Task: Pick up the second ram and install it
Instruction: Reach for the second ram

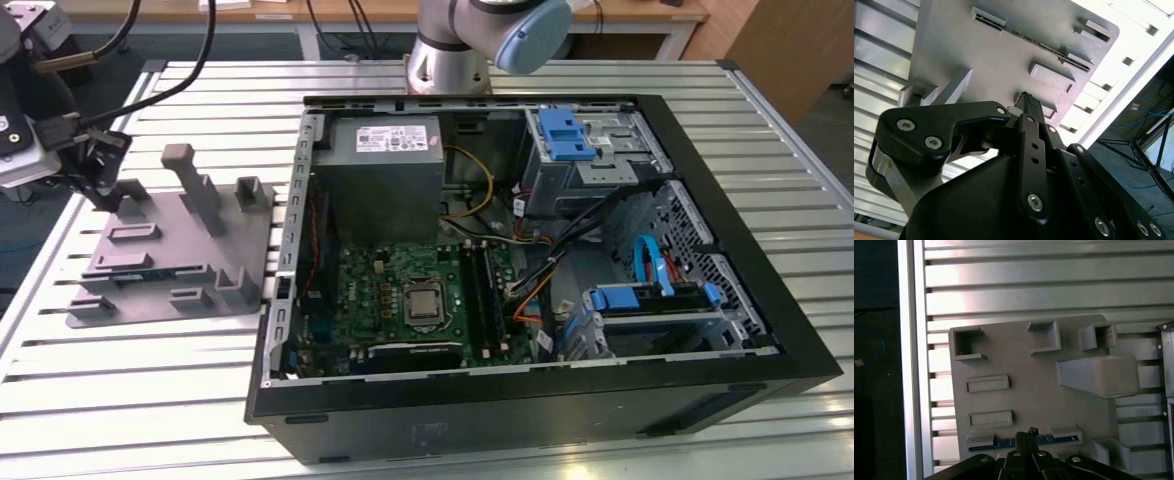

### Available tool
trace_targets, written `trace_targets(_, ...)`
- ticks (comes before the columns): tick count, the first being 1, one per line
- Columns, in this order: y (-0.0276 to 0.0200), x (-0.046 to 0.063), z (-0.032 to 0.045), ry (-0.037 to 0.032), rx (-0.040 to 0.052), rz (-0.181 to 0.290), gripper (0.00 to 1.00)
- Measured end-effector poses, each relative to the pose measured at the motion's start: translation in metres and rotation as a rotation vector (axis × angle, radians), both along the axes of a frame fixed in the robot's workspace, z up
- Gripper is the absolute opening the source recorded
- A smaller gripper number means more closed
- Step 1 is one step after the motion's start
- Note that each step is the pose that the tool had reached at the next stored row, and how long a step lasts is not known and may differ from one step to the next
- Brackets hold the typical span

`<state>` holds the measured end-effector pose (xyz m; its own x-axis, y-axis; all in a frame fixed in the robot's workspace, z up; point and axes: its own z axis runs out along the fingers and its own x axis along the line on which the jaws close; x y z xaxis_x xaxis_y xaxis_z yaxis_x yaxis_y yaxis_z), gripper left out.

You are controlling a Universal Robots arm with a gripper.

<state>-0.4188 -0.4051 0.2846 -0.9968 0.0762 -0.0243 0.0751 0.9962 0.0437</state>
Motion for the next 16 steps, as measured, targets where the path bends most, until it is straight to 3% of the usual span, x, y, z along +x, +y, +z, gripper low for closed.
trace_targets(12, 0.0, 0.0, -0.0105, 0.0, -0.0013, 0.0, 0.1)
trace_targets(14, 0.0, 0.0, -0.0124, 0.0, -0.0098, 0.0, 0.1)
trace_targets(16, 0.0, 0.0, -0.0131, 0.0, -0.0259, 0.0, 0.1)
